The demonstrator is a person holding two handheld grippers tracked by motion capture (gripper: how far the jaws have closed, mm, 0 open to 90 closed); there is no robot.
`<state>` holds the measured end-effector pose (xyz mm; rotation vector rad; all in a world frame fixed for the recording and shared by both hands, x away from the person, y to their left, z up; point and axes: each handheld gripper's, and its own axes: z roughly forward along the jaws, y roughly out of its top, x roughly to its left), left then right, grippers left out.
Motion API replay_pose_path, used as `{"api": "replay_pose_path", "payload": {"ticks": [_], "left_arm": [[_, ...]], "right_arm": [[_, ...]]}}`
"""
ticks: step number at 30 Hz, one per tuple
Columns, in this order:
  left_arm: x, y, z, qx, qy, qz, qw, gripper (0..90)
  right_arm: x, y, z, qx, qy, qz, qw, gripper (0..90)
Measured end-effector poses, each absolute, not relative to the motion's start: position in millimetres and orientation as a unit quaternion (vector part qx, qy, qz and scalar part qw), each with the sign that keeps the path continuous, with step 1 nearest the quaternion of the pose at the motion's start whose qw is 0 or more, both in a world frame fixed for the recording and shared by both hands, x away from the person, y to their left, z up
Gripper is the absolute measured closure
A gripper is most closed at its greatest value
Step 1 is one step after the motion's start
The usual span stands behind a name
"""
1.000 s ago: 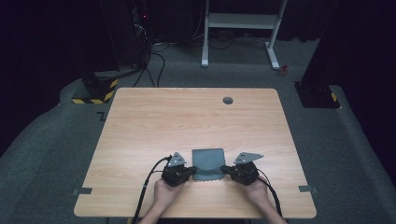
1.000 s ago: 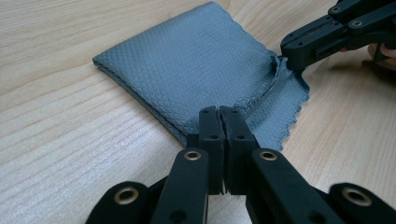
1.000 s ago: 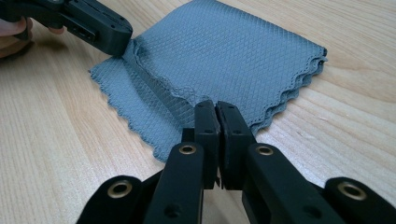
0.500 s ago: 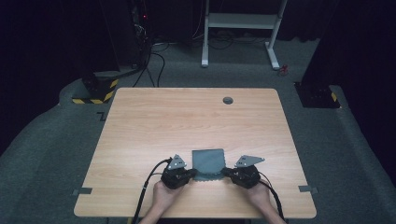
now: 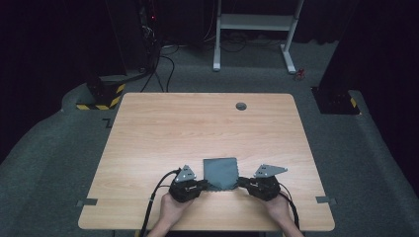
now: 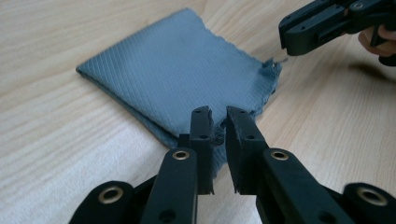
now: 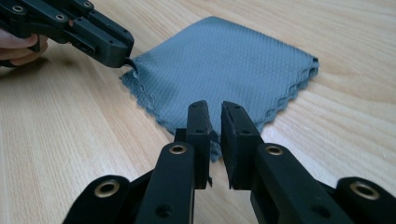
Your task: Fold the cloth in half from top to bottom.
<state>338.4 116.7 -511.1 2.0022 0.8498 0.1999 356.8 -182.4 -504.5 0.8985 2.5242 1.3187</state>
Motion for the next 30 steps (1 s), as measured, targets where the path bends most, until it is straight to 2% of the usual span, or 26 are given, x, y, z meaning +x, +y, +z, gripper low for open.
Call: {"api": "replay_pose_path", "payload": {"ticks": [6,11,18,30], "left_arm": [[341.5,112.9,-501.3,0.809,0.341,0.088,0.470,78.5],[351.1,105.9,-505.6,0.813,0.354,0.095,0.451,75.0],[351.3,92.2,-515.4,0.834,0.343,0.116,0.416,72.8],[340.0,97.9,-520.1,0.847,0.334,0.126,0.394,69.8]], "right_arm": [[364.0,-172.7,-505.3,0.306,0.842,0.437,0.081,82.1],[370.4,-165.3,-509.7,0.310,0.847,0.424,0.087,81.9],[366.7,-159.6,-517.1,0.305,0.860,0.395,0.102,77.3],[352.0,-166.6,-521.2,0.297,0.865,0.387,0.117,68.9]]}}
